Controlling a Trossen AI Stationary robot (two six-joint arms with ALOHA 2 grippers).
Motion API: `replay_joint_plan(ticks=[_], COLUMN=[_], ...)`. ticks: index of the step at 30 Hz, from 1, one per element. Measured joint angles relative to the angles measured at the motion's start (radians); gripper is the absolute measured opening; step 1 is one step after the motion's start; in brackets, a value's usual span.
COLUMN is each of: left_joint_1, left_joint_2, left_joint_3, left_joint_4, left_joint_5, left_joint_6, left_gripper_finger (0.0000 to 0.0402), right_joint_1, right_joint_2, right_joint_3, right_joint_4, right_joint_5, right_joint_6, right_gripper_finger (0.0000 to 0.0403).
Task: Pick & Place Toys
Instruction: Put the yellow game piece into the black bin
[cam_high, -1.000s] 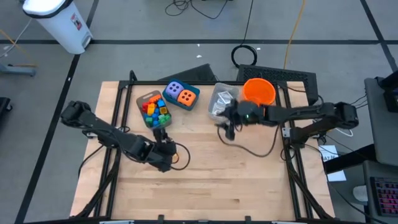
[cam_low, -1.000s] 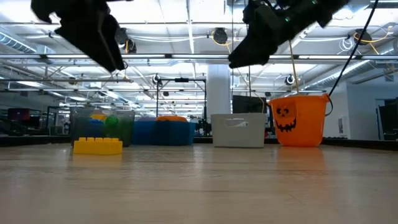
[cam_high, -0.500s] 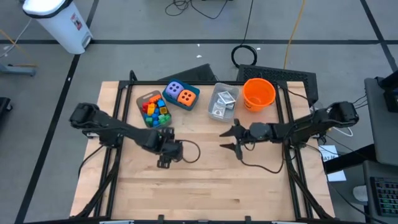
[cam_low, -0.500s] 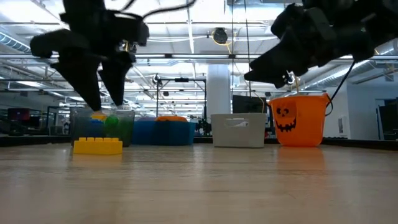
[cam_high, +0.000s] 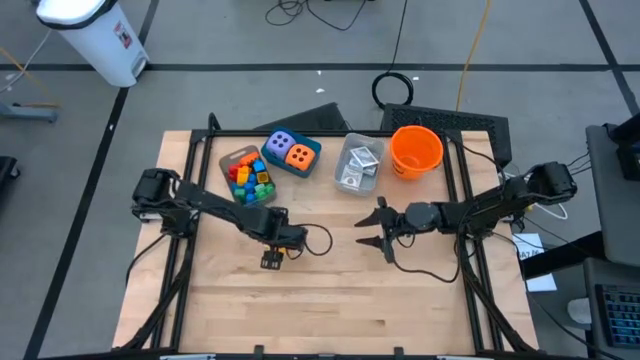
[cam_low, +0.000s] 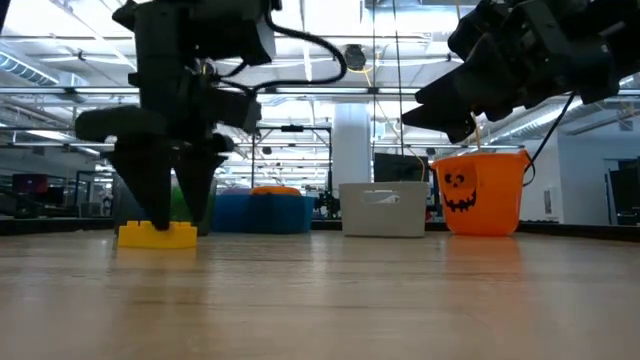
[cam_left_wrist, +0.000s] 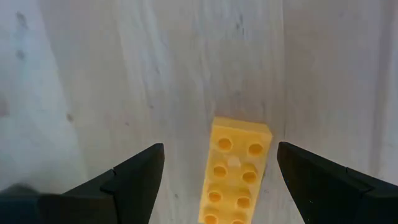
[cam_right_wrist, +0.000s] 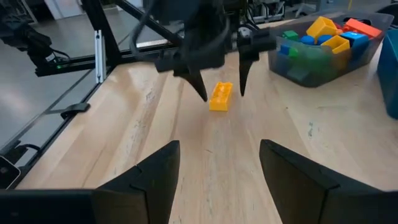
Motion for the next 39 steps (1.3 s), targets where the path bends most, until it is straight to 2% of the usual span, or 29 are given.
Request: replay_joint_plan(ticks=[8, 11, 19, 23, 28, 33, 36, 39], left_joint_1=[0.001, 0.0, 0.0, 0.01, 0.035, 0.062, 0.078, 0.108], left_joint_2=[0.063, 0.065, 0.063, 0.044, -0.05, -0.209, -0.313, -0.416], left_joint_3=[0.002, 0.003, 0.002, -0.001, -0.001, -0.001, -0.001, 0.0], left_joint_4=[-0.003, -0.003, -0.015, -0.088, -0.184, -0.249, -0.297, -0.345], left_joint_5=[0.049, 0.053, 0.065, 0.044, 0.05, 0.017, -0.069, -0.179], left_joint_6=[0.001, 0.012, 0.017, 0.02, -0.034, -0.103, -0.149, -0.209], left_gripper_finger=[0.0318, 0.0304, 0.0203, 0.0149, 0.0148, 0.0152, 0.0171, 0.0173], right_joint_1=[0.0, 0.0, 0.0, 0.0, 0.0, 0.0, 0.0, 0.0], right_joint_2=[0.0, 0.0, 0.0, 0.0, 0.0, 0.0, 0.0, 0.0], right_joint_3=[0.0, 0.0, 0.0, 0.0, 0.0, 0.0, 0.0, 0.0], right_joint_4=[0.008, 0.008, 0.008, 0.008, 0.016, 0.03, 0.031, 0.033], right_joint_5=[0.0, 0.0, 0.0, 0.0, 0.0, 0.0, 0.001, 0.001], right_joint_6=[0.0, 0.0, 0.0, 0.0, -0.001, -0.001, -0.001, -0.001], right_gripper_finger=[0.0212, 0.021, 0.021, 0.021, 0.021, 0.021, 0.021, 0.021])
